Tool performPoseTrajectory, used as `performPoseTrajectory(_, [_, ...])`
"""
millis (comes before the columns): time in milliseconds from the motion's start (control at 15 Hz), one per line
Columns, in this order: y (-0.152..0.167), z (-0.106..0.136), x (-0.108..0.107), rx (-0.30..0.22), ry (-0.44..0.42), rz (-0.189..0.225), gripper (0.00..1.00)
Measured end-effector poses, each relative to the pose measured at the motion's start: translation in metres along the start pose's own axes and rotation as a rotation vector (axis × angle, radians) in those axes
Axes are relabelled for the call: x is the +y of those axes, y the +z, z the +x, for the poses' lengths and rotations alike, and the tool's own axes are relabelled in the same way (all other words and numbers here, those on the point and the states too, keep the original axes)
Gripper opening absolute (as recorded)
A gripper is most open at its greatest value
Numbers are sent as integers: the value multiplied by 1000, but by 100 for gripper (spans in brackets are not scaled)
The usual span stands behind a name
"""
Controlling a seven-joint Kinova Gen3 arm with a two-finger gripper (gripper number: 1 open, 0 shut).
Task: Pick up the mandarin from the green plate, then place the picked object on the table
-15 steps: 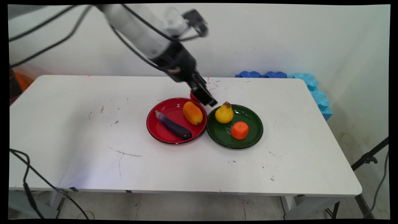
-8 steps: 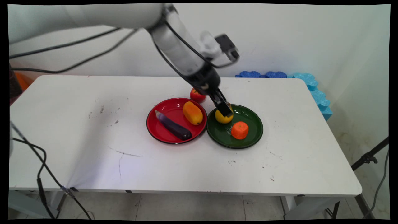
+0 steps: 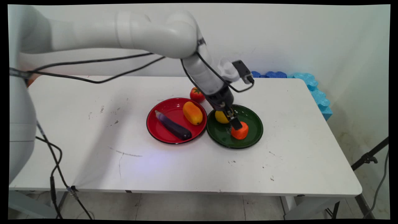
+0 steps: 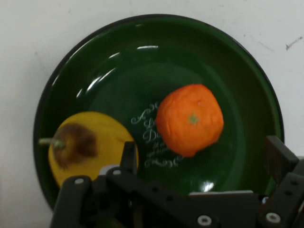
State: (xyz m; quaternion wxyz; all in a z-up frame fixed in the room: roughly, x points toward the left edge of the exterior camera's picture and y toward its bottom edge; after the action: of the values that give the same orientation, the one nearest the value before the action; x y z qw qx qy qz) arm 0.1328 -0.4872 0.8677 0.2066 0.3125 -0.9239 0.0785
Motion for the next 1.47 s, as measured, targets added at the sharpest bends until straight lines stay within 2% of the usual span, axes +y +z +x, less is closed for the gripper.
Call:
performPoseTrajectory(200, [29,7,0,-9,3,-16,100])
performPoseTrajectory(267, [37,9,9,-11,19,-29,100])
performPoseTrajectory(667, [65,16,7,-19,31,-50,100])
performPoseTrajectory(733, [69,17,7,-21,32,-53,0])
performPoseTrajectory(1133, [66,22,11,-13,64,-78,0])
performPoseTrajectory(1267, [50,24,13,1,77,-79,0])
performPoseTrajectory(1467, [10,25,18,37,92,-75,0])
